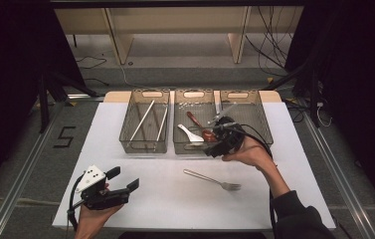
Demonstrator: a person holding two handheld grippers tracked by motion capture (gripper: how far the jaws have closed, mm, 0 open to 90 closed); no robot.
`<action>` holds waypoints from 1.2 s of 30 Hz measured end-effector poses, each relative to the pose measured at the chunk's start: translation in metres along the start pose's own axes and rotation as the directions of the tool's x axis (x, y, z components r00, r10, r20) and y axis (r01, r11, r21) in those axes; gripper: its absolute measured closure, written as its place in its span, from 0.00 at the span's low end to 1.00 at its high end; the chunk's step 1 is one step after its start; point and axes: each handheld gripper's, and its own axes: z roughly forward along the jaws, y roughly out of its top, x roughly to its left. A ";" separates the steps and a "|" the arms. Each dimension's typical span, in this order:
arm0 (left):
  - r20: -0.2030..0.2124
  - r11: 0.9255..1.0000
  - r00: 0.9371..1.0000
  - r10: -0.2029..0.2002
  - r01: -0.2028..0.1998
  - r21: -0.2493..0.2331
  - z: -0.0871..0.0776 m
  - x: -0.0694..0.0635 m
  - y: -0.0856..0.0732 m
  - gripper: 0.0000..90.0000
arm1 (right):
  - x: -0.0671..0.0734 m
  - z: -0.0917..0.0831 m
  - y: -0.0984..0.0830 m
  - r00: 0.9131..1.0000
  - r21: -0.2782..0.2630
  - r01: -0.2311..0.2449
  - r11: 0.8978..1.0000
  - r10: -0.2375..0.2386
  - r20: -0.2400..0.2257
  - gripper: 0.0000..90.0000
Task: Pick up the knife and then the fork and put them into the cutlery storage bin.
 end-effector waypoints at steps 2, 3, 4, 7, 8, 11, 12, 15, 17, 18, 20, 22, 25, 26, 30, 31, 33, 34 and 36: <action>0.002 1.000 1.000 0.002 -0.002 0.001 0.000 0.000 0.000 0.19 | 0.004 0.005 -0.003 1.000 0.012 0.013 1.000 -0.013 -0.002 0.35; 0.002 1.000 1.000 0.003 -0.003 0.001 0.000 0.000 0.000 0.19 | 0.006 0.007 -0.004 1.000 0.025 0.013 1.000 -0.012 -0.010 0.35; 0.002 1.000 1.000 0.002 -0.002 0.000 0.000 0.000 0.000 0.19 | 0.007 0.010 -0.005 1.000 0.038 0.015 0.999 -0.015 -0.008 0.35; 0.001 1.000 1.000 -0.003 0.003 -0.006 0.000 0.000 0.000 0.19 | 0.012 0.018 -0.009 1.000 0.071 0.019 0.997 -0.019 -0.008 0.35; 0.002 1.000 1.000 0.000 0.000 -0.004 -0.001 0.001 0.000 0.19 | 0.012 0.020 -0.010 1.000 0.075 0.026 0.997 -0.025 -0.010 0.36; 0.003 1.000 1.000 0.001 -0.001 -0.002 0.000 0.001 0.000 0.19 | 0.014 0.026 -0.013 0.999 0.095 0.029 0.995 -0.027 -0.024 0.36; 0.003 1.000 1.000 0.001 -0.001 -0.001 0.000 0.001 0.000 0.19 | 0.015 0.027 -0.013 0.999 0.101 0.034 0.994 -0.032 -0.023 0.37; 0.003 1.000 1.000 0.001 -0.001 -0.001 0.000 0.000 0.000 0.19 | 0.018 0.031 -0.015 0.999 0.117 0.046 0.992 -0.043 -0.029 0.38; 0.002 1.000 1.000 0.002 -0.002 0.001 0.000 0.000 0.000 0.19 | 0.019 0.033 -0.016 0.998 0.122 0.049 0.991 -0.046 -0.032 0.38; 0.002 1.000 1.000 0.001 -0.001 0.001 0.000 0.000 0.000 0.19 | 0.019 0.035 -0.017 0.998 0.127 0.053 0.990 -0.050 -0.033 0.38; 0.004 1.000 1.000 0.002 -0.002 0.000 0.000 0.000 0.000 0.19 | 0.021 0.037 -0.019 0.998 0.143 0.054 0.988 -0.049 -0.035 0.39; 0.004 1.000 1.000 0.001 -0.001 0.000 0.000 0.000 0.000 0.19 | 0.023 0.040 -0.021 0.998 0.153 0.058 0.987 -0.052 -0.037 0.40; 0.003 1.000 1.000 0.001 -0.001 0.001 0.000 0.000 0.000 0.19 | 0.025 0.044 -0.023 0.997 0.169 0.064 0.983 -0.058 -0.042 0.41; 0.004 1.000 1.000 0.002 -0.002 0.000 0.000 0.000 0.000 0.19 | 0.025 0.046 -0.024 0.997 0.177 0.071 0.982 -0.065 -0.039 0.41; 0.004 1.000 1.000 0.003 -0.003 0.001 0.000 0.000 0.000 0.19 | 0.027 0.051 -0.027 0.997 0.201 0.071 0.977 -0.064 -0.041 0.44; 0.005 1.000 1.000 0.003 -0.003 0.001 0.000 0.000 0.000 0.19 | 0.027 0.053 -0.028 0.996 0.206 0.083 0.975 -0.077 -0.039 0.46; 0.005 1.000 1.000 0.003 -0.003 0.001 0.000 0.000 0.000 0.19 | 0.028 0.055 -0.029 0.996 0.224 0.093 0.970 -0.087 -0.035 0.48; 0.005 1.000 1.000 0.003 -0.003 0.001 0.000 0.000 0.000 0.19 | 0.029 0.056 -0.029 0.996 0.231 0.089 0.969 -0.082 -0.036 0.49; 0.005 1.000 1.000 0.003 -0.003 0.001 0.000 0.000 0.000 0.19 | 0.028 0.059 -0.031 0.995 0.239 0.100 0.966 -0.091 -0.049 0.52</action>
